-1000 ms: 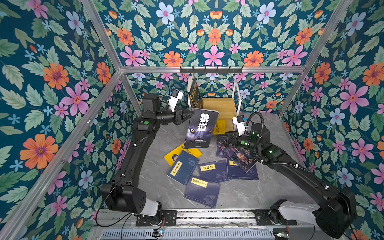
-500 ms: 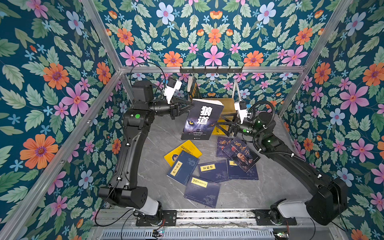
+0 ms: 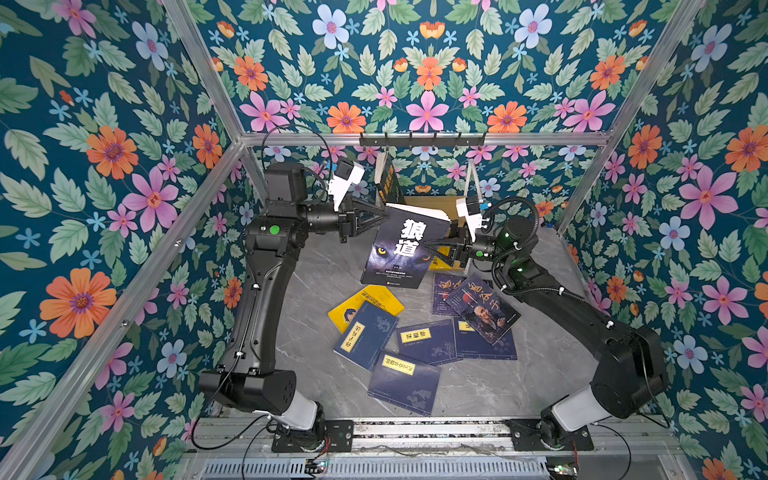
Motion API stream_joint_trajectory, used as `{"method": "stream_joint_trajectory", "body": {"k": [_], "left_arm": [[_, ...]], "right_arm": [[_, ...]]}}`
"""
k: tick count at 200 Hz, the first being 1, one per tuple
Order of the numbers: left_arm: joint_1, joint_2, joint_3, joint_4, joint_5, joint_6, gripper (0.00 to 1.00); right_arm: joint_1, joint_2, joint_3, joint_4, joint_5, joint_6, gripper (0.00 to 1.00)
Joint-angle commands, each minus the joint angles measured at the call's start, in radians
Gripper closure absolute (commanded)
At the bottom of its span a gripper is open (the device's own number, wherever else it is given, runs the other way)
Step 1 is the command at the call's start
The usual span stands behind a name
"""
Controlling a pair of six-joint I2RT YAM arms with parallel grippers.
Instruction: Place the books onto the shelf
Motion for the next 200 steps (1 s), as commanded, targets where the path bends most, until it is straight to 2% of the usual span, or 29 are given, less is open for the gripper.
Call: {"method": "stream_joint_trajectory", "body": {"k": [1,3,13,30,48,57,75,88,101,138,169,200], "left_arm": [[0.006,-0.004,0.002,0.019,0.017,0.009,0.97],[0.007,-0.004,0.001,0.019,0.016,0.01,0.95],[0.012,-0.006,0.002,0.017,0.007,0.01,0.83],[0.026,-0.006,0.003,0.011,-0.022,0.013,0.56],[0.048,-0.008,0.013,-0.018,-0.064,0.039,0.42],[0.058,-0.009,0.027,-0.047,-0.073,0.07,0.31],[0.07,-0.005,0.058,-0.133,-0.097,0.165,0.13],[0.07,-0.004,0.076,-0.211,-0.135,0.25,0.06],[0.07,0.001,0.089,-0.287,-0.173,0.343,0.01],[0.064,0.01,0.088,-0.398,-0.242,0.505,0.0],[0.007,0.022,0.073,-0.481,-0.324,0.641,0.0],[-0.073,0.029,0.026,-0.536,-0.401,0.733,0.0]], "right_arm": [[-0.002,0.017,0.031,0.037,-0.088,-0.025,0.96],[-0.003,0.019,0.033,0.037,-0.093,-0.026,1.0],[-0.003,0.026,0.044,0.02,-0.116,-0.037,1.0],[-0.01,0.018,0.047,-0.034,-0.126,-0.079,1.0],[-0.017,-0.009,0.052,-0.167,-0.118,-0.181,1.0],[-0.021,-0.025,0.058,-0.254,-0.114,-0.246,1.0],[-0.021,-0.054,0.07,-0.456,-0.097,-0.392,1.0],[-0.021,-0.068,0.084,-0.602,-0.077,-0.497,1.0],[-0.022,-0.07,0.11,-0.75,-0.061,-0.597,1.0],[-0.006,-0.04,0.187,-1.074,0.015,-0.809,1.0],[0.036,-0.019,0.192,-1.21,0.108,-0.922,1.0],[0.056,0.012,0.215,-1.269,0.147,-0.953,1.0]]}}
